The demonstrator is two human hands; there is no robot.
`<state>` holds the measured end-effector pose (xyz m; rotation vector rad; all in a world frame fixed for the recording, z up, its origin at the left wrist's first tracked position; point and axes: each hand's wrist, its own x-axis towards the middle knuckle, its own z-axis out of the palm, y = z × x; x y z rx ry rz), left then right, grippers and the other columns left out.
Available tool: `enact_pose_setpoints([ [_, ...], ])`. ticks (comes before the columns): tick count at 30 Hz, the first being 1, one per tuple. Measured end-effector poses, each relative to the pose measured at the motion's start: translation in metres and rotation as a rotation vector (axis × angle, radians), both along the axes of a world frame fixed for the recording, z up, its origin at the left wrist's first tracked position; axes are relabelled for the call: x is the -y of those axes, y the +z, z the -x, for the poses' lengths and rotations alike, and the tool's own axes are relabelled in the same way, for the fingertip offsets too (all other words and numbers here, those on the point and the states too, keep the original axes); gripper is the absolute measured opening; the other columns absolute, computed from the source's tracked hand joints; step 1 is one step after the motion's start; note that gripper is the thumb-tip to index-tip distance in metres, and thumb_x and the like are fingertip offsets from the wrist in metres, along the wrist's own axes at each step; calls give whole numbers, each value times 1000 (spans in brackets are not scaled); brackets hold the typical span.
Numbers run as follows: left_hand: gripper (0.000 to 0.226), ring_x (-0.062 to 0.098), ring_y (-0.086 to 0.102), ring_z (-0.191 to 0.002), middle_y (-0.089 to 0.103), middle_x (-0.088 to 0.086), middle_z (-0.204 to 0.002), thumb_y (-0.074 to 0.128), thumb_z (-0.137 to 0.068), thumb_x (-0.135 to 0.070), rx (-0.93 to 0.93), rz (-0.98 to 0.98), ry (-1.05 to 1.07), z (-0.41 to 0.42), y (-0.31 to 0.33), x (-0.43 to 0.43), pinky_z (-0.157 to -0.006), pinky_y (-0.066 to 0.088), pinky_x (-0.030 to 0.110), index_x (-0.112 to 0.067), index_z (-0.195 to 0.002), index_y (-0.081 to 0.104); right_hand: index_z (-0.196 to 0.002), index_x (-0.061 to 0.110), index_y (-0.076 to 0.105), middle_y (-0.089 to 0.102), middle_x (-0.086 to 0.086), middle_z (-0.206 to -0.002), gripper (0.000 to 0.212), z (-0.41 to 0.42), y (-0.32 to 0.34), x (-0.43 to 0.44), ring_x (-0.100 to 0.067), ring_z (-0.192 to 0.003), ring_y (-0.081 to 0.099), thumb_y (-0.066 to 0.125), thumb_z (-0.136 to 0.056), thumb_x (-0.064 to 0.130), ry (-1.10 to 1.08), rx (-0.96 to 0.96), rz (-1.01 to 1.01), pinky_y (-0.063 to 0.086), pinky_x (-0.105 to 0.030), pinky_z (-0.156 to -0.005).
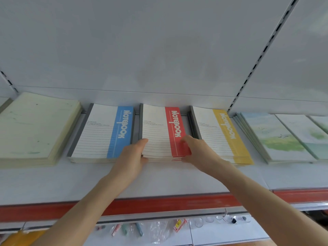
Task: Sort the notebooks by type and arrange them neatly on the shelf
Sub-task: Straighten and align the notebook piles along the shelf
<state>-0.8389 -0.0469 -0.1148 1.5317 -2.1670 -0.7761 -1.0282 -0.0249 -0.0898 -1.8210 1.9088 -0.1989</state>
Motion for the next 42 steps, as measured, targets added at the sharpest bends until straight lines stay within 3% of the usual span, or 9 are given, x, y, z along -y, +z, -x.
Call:
enact_pose_setpoints([
  [5,59,16,53,-100,58,9,-121,58,-90,-13,33,-11,5,1,-1,1,-76,31,13,-15,-143,32,-124,11,44,57,-4,-105,48,3,2,3,-16,-87,50,67,-81,9,-13,39,-28,40,-24,-70],
  [12,55,19,45,-125,51,6,-136,65,-86,-13,-123,-74,81,-5,-5,4,-95,29,15,-14,-137,45,-122,13,44,48,7,-97,43,5,7,7,-3,-68,45,65,-85,15,21,67,-58,32,-12,-53],
  [16,51,16,54,-99,60,5,-108,59,-90,-13,-139,-31,86,-2,-6,-3,-78,32,11,-14,-138,42,-122,12,45,51,5,-98,40,5,3,2,-13,-83,49,63,-87,18,39,38,-29,35,-15,-57],
  [19,49,21,55,-109,60,11,-119,60,-89,-11,-152,-14,123,-2,-7,-4,-87,35,17,-12,-137,45,-122,13,46,56,1,-103,36,4,2,0,-16,-85,49,59,-89,19,44,-8,-7,38,-23,-67],
  [23,52,16,54,-91,61,8,-104,57,-91,-13,-69,29,81,-1,-5,-7,-74,31,13,-14,-140,40,-122,13,46,55,0,-100,36,5,2,-1,-17,-83,49,59,-88,18,36,-12,1,37,-21,-60],
  [26,56,20,54,-100,58,11,-111,53,-92,-7,72,44,10,-1,-6,-7,-81,37,23,-16,-143,33,-128,12,39,58,-6,-115,50,6,0,-1,-23,-95,55,64,-85,16,80,-53,-31,45,-28,-74],
  [28,52,20,53,-94,58,11,-107,49,-91,-1,89,47,16,-1,-6,-6,-85,41,29,-13,-141,37,-131,11,36,58,-10,-118,52,4,-3,2,-27,-103,57,63,-86,12,120,-131,-22,46,-34,-83],
  [31,48,18,52,-88,60,14,-104,50,-91,0,65,47,42,1,-5,-4,-84,43,33,-10,-137,41,-132,10,35,56,-11,-120,48,3,-6,5,-29,-106,57,57,-89,12,128,-166,13,46,-35,-85],
  [42,56,22,55,-98,56,12,-107,43,-95,-1,146,93,33,2,-15,-6,-85,45,29,-15,-146,25,-136,11,30,53,-13,-121,50,1,-12,2,-30,-105,56,52,-91,8,154,-211,59,48,-37,-88],
])
